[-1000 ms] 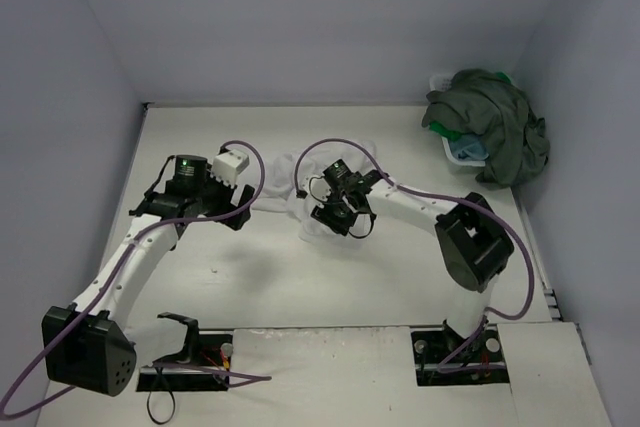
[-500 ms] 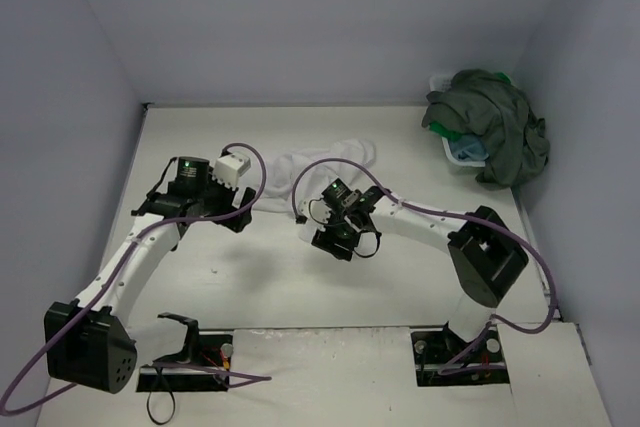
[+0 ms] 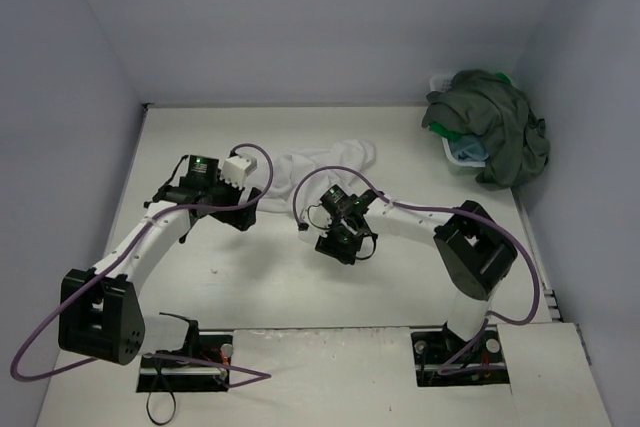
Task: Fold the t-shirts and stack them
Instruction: Flatten out the tshirt
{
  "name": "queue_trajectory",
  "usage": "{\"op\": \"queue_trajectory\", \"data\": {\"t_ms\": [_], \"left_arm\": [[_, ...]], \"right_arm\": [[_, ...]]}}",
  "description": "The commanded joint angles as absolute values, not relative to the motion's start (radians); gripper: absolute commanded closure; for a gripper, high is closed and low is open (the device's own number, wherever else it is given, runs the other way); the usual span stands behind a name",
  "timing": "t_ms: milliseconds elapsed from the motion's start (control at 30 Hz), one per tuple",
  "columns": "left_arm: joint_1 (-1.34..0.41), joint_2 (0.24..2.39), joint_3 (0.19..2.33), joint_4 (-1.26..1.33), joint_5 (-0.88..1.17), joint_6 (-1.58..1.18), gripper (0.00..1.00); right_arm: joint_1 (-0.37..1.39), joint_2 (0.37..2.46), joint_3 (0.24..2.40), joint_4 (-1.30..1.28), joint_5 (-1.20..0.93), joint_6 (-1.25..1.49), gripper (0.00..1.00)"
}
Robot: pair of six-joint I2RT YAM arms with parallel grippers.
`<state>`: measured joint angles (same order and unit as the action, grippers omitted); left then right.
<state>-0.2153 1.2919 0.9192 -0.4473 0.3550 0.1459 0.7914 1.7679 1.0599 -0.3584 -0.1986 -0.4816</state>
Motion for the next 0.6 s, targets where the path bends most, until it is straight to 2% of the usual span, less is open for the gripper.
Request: {"op": "queue_trajectory", "data": {"t_ms": [0, 233, 567], "left_arm": [[-0.212, 1.287, 0.957, -0.38, 0.382, 0.153, 0.14], [-0.212, 1.293, 0.937, -0.362, 0.382, 0.164, 0.14], [-0.212, 1.316, 0.946, -0.344, 0.385, 0.155, 0.14]], "right_arm": [[0.776, 1.792, 1.048, -0.341, -0.179, -0.502, 0.48], [0.753, 1.825, 1.074, -0.314, -0.156, -0.514, 0.47], [0.739, 1.738, 1.101, -0.333, -0.152, -0.511, 0.46]]}}
